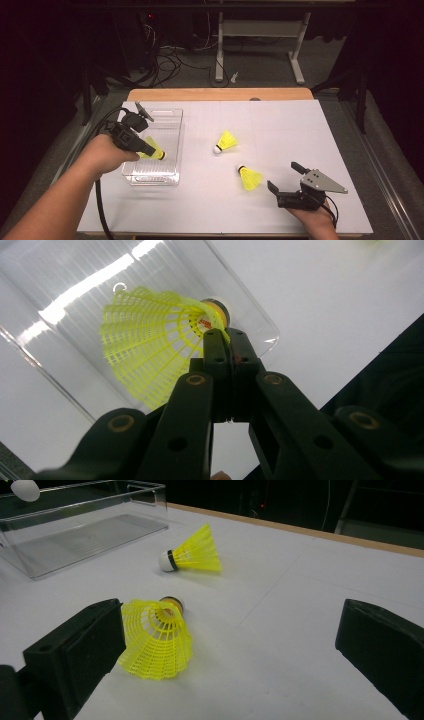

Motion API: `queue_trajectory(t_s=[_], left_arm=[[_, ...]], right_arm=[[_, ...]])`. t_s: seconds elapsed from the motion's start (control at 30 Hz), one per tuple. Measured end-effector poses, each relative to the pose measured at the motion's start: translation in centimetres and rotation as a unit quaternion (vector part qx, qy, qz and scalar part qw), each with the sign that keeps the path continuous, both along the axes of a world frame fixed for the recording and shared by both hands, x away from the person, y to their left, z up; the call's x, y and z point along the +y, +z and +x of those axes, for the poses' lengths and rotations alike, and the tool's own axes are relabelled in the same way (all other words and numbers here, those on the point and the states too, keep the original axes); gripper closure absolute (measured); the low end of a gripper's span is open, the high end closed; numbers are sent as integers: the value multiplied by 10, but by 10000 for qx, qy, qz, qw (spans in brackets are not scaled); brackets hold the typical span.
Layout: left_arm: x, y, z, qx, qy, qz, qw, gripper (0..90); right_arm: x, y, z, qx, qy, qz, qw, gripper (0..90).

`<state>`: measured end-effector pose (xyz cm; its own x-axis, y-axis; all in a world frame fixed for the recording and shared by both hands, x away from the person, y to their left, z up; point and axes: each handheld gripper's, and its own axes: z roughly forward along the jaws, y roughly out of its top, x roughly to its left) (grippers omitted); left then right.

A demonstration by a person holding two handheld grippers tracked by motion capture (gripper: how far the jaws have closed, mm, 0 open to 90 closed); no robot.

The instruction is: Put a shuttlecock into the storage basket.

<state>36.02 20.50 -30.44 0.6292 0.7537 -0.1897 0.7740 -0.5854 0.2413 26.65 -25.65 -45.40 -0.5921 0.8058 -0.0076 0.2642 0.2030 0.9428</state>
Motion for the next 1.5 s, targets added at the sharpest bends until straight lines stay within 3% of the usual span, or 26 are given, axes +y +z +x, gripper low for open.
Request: queue_trajectory(t_s=[0.27,0.7,1.5], left_arm=[[12,-5,2,-41,200,21,9998,893],[9,-8,8,-77,333,71,9994,893],[-6,17,44,-251,465,130,9985,893]], right_arm=[[0,0,0,6,-3,-8,10000,4],[0,0,0,4,-5,-7,10000,4],[-2,0,1,-3,12,19,10000,4]])
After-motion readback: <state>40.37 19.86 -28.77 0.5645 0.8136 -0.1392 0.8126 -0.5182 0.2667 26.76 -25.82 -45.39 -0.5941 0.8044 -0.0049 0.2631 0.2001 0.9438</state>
